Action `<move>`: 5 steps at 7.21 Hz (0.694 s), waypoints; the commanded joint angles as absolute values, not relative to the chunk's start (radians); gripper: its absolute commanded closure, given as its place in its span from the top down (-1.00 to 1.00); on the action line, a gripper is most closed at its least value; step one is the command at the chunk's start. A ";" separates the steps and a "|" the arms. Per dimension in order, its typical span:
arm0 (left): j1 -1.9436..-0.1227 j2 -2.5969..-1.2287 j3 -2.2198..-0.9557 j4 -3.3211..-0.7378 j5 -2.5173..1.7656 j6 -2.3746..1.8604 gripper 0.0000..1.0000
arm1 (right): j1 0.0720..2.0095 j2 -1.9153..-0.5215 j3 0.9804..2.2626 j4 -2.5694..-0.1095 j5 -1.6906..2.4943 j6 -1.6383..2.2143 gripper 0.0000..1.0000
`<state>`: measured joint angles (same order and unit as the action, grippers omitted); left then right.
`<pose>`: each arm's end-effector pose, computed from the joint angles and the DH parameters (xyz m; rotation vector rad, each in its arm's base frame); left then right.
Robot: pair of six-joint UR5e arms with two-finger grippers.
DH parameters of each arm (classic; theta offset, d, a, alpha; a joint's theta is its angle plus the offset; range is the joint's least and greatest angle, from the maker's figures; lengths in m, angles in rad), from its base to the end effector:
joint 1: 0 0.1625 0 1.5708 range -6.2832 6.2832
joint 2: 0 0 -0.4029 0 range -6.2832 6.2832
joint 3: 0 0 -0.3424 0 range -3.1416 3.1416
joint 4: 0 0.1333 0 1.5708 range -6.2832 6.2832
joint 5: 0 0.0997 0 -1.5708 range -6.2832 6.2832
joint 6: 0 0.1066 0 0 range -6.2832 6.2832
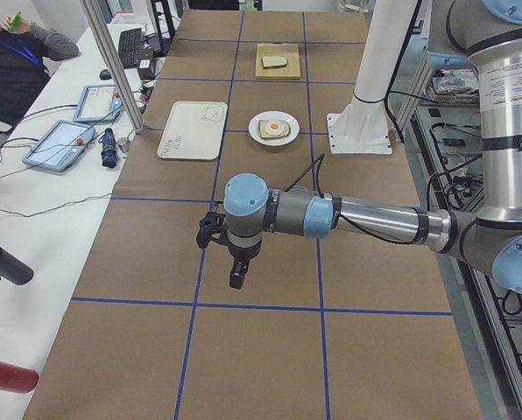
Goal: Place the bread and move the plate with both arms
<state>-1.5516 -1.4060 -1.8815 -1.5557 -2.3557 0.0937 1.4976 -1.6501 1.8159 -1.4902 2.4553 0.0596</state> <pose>-0.0506 -0.3824 0.5719 0.1533 0.7794 0.1582 0.0201 -0.4215 0.5488 0.1712 -0.8933 -0.1216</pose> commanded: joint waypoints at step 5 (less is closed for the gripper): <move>-1.554 -1.396 -1.878 -1.555 -2.355 0.094 0.97 | 1.064 -1.747 1.645 -0.578 2.234 0.993 0.97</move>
<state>-1.5529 -1.3973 -1.8791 -1.5554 -2.3551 0.0936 1.1648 -1.7379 1.7264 -0.8046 2.3324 0.8127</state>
